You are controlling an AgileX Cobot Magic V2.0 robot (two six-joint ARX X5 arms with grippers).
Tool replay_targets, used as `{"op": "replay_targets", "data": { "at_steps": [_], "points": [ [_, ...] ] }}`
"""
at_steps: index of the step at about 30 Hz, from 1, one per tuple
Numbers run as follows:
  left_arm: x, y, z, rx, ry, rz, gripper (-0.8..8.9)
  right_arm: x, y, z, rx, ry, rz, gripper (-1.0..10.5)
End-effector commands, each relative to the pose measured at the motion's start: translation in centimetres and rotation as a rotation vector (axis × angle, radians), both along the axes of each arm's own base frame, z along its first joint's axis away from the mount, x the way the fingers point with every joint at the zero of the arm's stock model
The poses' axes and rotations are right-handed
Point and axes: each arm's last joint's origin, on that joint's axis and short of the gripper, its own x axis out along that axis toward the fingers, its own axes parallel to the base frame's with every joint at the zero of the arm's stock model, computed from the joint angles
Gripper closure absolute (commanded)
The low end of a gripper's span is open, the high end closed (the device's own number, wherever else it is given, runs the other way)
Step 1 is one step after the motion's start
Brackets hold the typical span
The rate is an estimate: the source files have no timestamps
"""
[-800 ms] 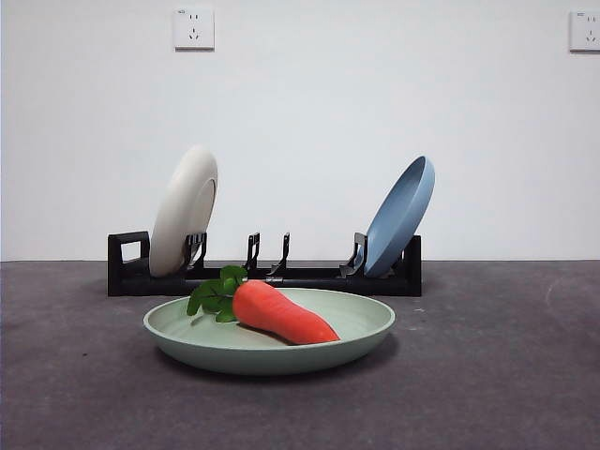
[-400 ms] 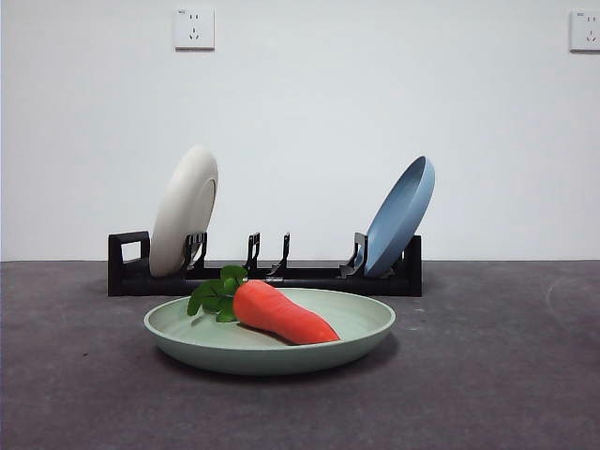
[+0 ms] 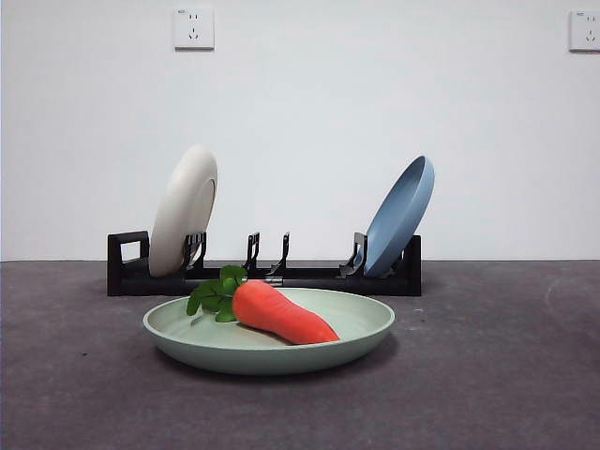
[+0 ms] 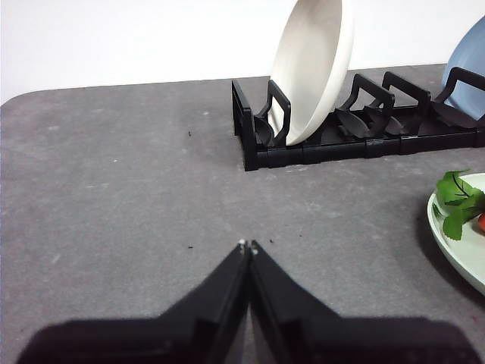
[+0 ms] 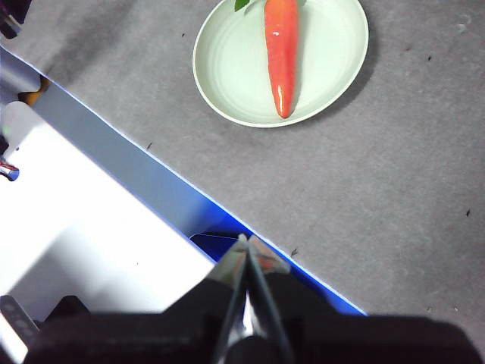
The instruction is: Take the green plate from the plate rack,put the plate on the table,take the carrot from the table,put the carrot in the plate
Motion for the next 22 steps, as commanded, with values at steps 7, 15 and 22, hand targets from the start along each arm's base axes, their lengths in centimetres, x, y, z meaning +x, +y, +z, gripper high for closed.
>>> {"op": "replay_targets", "data": {
  "at_steps": [7,15,22],
  "points": [
    [0.1,0.0,-0.4,-0.006,0.009,0.005,8.16,0.0,0.0,-0.1,0.002,0.000,-0.004,9.5],
    [0.1,0.0,-0.4,-0.006,0.008,0.005,8.17,-0.1,-0.9,0.4,-0.017,-0.132,-0.016,9.5],
    [0.1,0.0,-0.4,-0.006,0.008,0.005,8.17,0.8,-3.1,0.6,0.192,-0.454,-0.222,9.5]
  ]
}}
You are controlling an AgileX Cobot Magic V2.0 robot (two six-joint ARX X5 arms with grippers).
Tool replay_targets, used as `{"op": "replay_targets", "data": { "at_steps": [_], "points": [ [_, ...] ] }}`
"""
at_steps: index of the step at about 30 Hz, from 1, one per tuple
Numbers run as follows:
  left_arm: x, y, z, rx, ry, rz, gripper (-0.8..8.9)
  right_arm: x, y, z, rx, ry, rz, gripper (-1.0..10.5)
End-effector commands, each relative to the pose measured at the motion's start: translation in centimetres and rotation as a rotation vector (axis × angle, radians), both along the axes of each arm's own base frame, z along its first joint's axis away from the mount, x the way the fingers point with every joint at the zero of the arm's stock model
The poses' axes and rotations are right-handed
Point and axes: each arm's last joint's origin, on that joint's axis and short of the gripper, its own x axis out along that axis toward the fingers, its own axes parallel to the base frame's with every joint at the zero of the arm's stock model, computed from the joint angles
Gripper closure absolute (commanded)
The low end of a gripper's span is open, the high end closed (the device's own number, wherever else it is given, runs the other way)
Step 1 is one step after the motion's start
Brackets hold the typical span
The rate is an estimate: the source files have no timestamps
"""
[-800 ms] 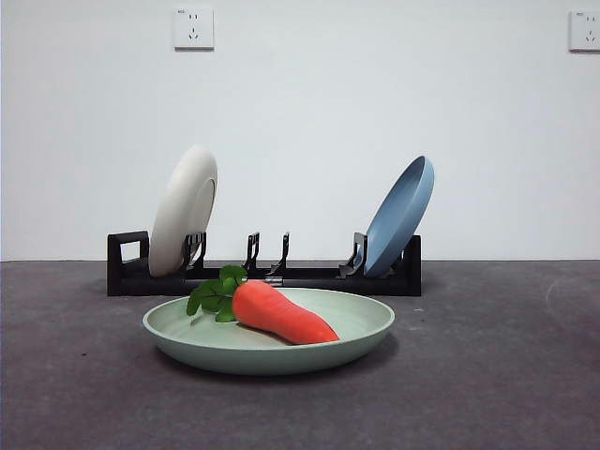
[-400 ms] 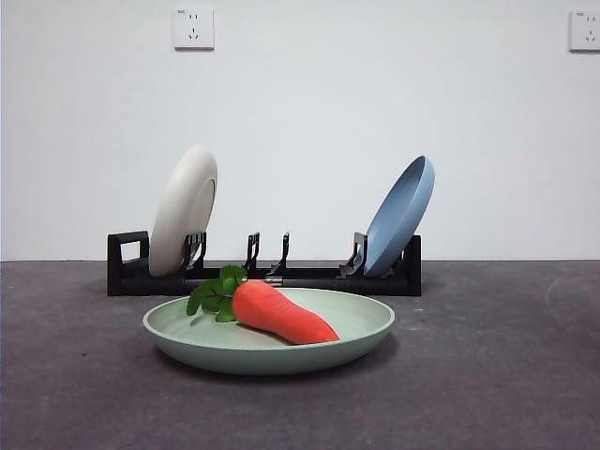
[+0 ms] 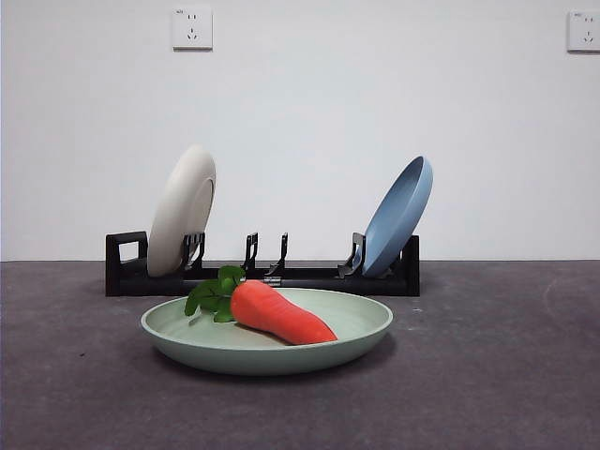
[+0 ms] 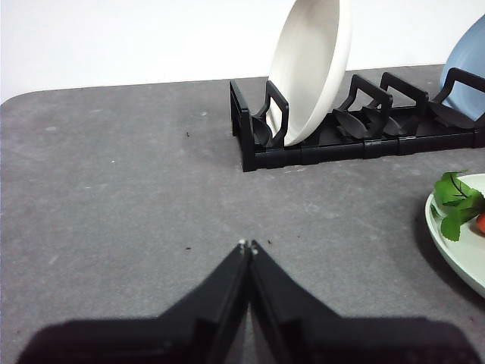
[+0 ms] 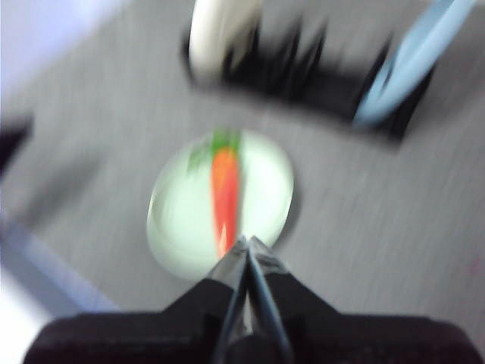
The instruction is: Take the green plate from the plate rack,put the plate on the table,take the carrot from the table,put the carrot in the plate
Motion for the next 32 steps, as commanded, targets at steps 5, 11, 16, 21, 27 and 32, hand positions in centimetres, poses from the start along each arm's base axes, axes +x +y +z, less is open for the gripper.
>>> {"op": "replay_targets", "data": {
  "at_steps": [5,11,16,21,27,32],
  "points": [
    [0.1,0.0,-0.4,-0.006,0.008,0.004,8.16,1.0,-2.3,-4.9,0.035,-0.192,-0.235,9.5],
    [0.1,0.0,-0.4,-0.006,0.008,0.004,8.16,1.6,-3.3,-11.3,0.074,-0.314,-0.359,9.5],
    [0.1,0.0,-0.4,-0.006,0.008,0.004,8.16,1.6,-3.5,-15.4,0.077,-0.347,-0.381,9.5],
    [0.1,0.0,-0.4,-0.006,0.008,0.004,8.16,1.7,-3.5,-18.2,0.069,-0.312,-0.380,9.5],
    [0.1,0.0,-0.4,-0.006,0.008,0.004,8.17,1.7,-3.5,-19.8,0.072,-0.279,-0.383,9.5],
    [0.1,0.0,-0.4,-0.006,0.008,0.004,8.17,1.5,-3.5,-20.6,0.077,-0.261,-0.384,9.5]
  ]
}}
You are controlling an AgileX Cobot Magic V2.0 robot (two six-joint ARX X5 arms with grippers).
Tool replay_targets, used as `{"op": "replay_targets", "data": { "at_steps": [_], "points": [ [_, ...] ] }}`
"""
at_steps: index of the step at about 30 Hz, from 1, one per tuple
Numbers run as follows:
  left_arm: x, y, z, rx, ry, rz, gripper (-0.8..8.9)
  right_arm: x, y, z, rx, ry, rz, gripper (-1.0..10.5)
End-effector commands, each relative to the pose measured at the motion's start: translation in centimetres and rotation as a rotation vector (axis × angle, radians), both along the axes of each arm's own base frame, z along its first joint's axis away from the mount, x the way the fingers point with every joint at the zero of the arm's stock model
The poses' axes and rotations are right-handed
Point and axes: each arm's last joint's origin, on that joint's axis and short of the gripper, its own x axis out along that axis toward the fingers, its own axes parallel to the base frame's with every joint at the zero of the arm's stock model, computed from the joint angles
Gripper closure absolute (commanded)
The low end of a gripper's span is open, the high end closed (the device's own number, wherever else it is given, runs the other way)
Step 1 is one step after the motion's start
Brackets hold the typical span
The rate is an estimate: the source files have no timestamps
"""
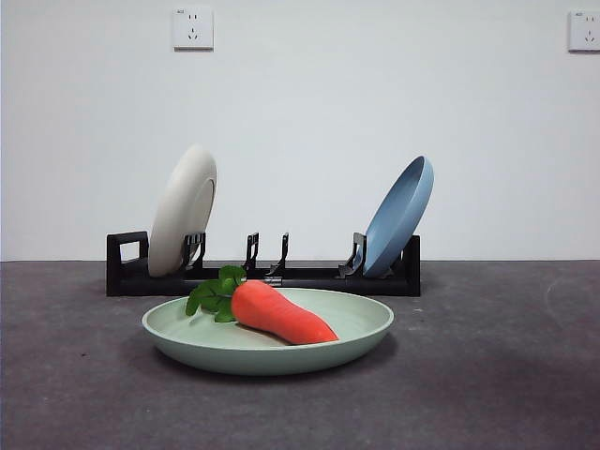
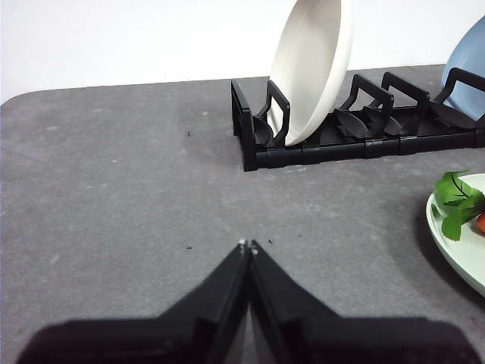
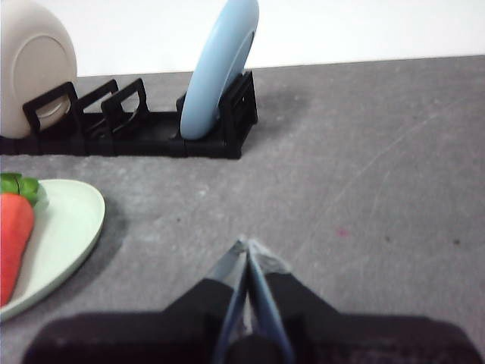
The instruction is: Take the green plate from the plate rack,put the plate on the table,take the carrot from the table,put the carrot in the plate
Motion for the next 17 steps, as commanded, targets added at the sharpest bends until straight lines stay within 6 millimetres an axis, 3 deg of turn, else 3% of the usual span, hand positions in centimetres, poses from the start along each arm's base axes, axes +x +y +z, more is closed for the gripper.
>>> {"op": "replay_targets", "data": {
  "at_steps": [1,7,17],
  "points": [
    [0.05,0.03,-0.41,-0.006,0.008,0.004,8.16,0.01,0.00,-0.43,0.015,0.003,-0.003,9.5],
    [0.05,0.03,-0.41,-0.006,0.008,0.004,8.16,0.01,0.00,-0.42,0.119,0.030,-0.022,9.5],
    [0.05,0.03,-0.41,-0.006,0.008,0.004,8.16,0.01,0.00,-0.42,0.118,0.030,-0.021,9.5]
  ]
}}
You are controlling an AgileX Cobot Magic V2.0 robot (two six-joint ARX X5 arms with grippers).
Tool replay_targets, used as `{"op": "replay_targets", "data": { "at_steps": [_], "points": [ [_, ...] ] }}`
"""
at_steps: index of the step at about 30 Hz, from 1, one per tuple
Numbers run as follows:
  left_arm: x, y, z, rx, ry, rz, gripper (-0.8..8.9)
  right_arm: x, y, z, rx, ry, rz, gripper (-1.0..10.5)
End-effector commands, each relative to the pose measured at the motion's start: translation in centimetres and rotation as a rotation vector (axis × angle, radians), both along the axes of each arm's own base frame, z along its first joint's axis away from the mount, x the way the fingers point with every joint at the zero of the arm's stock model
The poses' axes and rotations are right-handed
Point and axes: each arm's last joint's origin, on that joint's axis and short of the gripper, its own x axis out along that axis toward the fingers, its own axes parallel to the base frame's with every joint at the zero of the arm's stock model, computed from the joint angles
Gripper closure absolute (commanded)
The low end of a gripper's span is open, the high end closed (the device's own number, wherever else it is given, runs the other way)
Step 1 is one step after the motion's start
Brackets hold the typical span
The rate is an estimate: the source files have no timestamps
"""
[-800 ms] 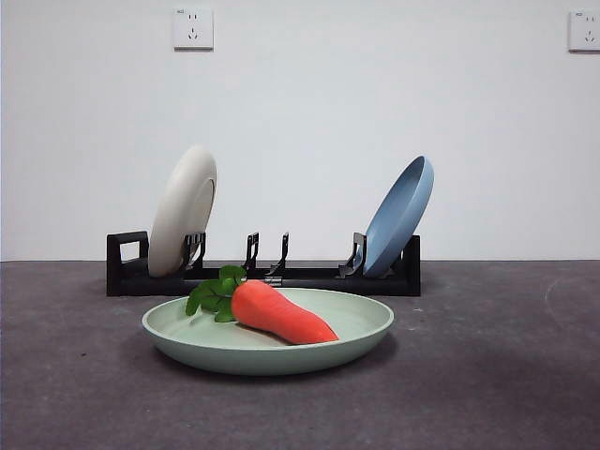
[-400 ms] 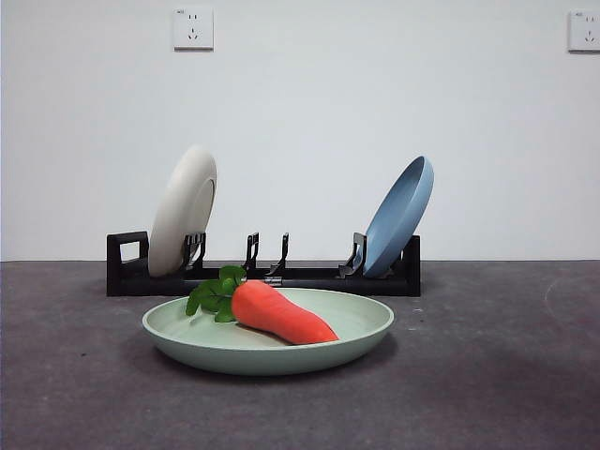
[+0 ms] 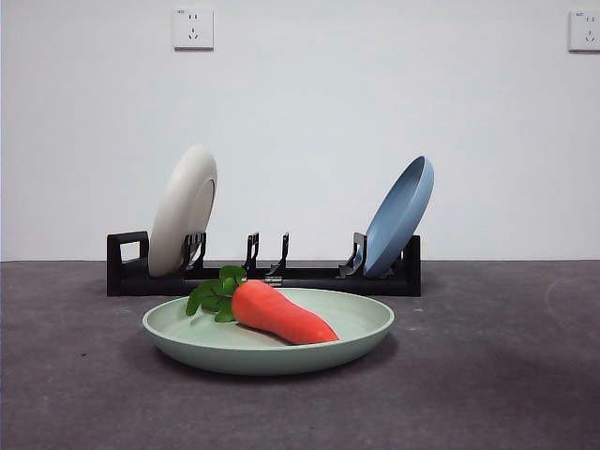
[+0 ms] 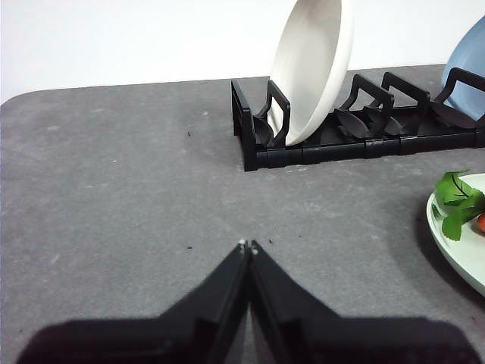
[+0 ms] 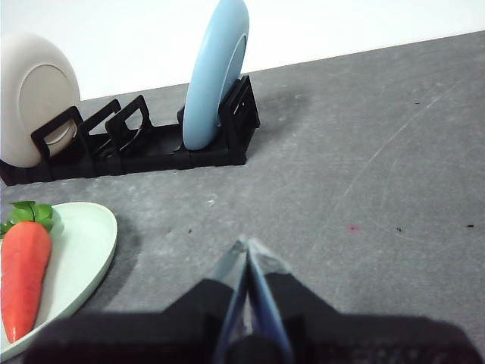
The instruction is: Take the green plate from the plate rack,put the plate on the table,take the carrot from the table,put the carrot in the plate
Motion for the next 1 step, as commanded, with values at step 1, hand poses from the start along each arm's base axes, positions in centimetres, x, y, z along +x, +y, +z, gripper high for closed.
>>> {"op": "replay_targets", "data": {
  "at_steps": [1],
  "points": [
    [0.05,0.03,-0.41,-0.006,0.008,0.004,8.17,0.06,0.01,-0.50,0.012,0.015,-0.002,9.5]
  ]
}}
